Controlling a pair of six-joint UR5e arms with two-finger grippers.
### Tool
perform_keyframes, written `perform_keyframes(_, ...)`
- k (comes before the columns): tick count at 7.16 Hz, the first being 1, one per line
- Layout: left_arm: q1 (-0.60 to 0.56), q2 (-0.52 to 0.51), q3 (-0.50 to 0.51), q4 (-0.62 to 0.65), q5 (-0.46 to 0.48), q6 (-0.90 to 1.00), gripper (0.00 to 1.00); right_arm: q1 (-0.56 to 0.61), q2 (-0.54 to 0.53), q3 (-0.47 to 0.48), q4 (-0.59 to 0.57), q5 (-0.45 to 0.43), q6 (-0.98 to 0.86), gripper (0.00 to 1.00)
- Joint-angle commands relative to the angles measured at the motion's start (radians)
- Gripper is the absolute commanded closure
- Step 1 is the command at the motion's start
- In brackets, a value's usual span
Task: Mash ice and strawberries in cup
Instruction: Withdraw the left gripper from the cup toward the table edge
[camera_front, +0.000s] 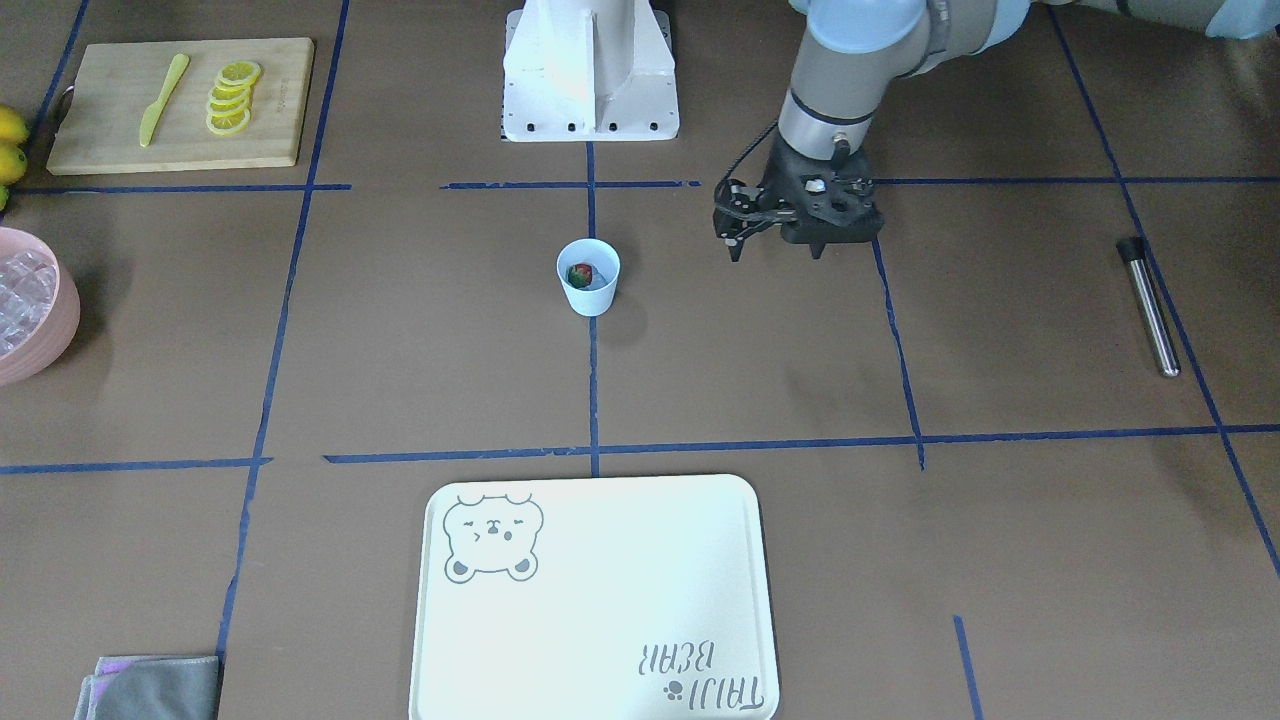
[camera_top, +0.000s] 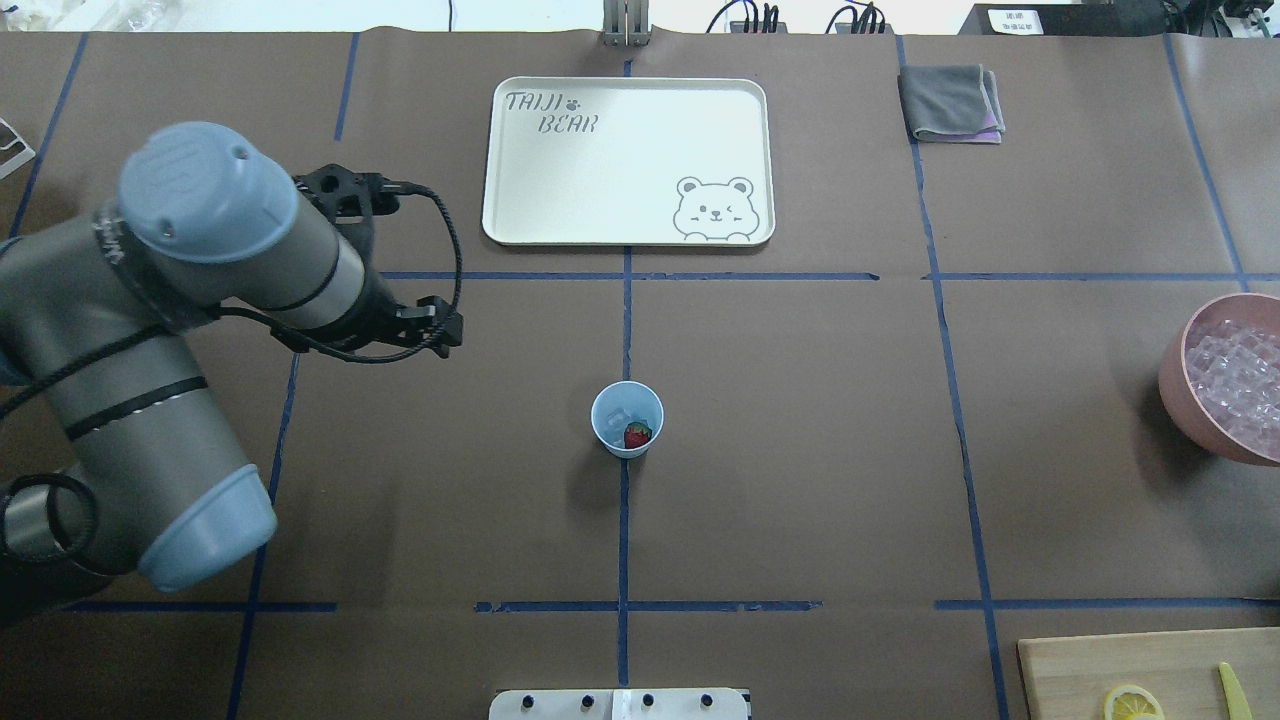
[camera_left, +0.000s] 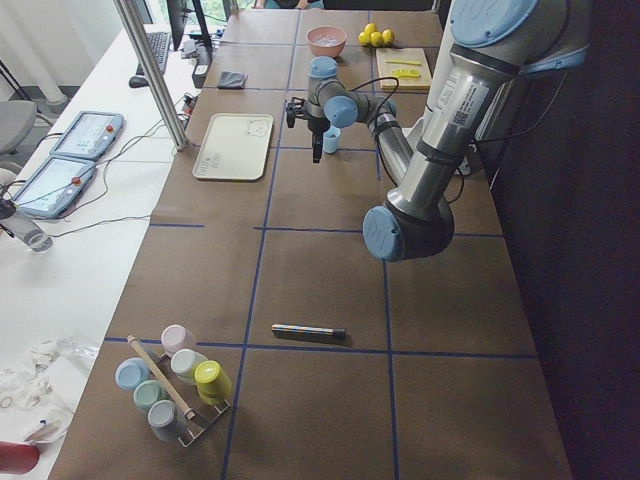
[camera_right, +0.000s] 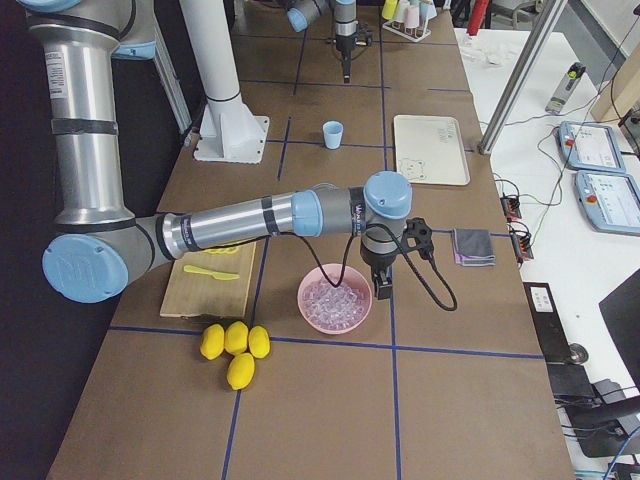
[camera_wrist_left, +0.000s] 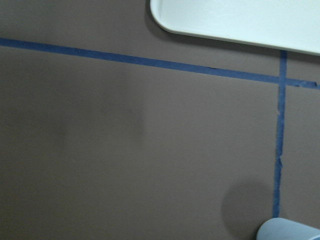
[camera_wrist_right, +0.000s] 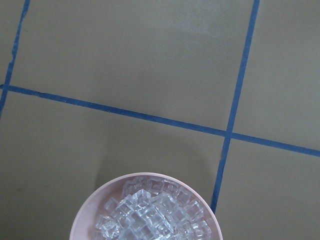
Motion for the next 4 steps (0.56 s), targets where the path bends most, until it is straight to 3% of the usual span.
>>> perform_keyframes(1,-0.139,0.137,-0.035,-0.007,-0.101,0.21,0.0,0.013,0.0,-0.013,0.0,0.002,-0.001,0.01)
perform_keyframes(4,-0.307,0.327,-0.026,-0.04,-0.155,0.51,0.0,0.022,0.0,-0.021,0.0,0.002,0.002,0.01)
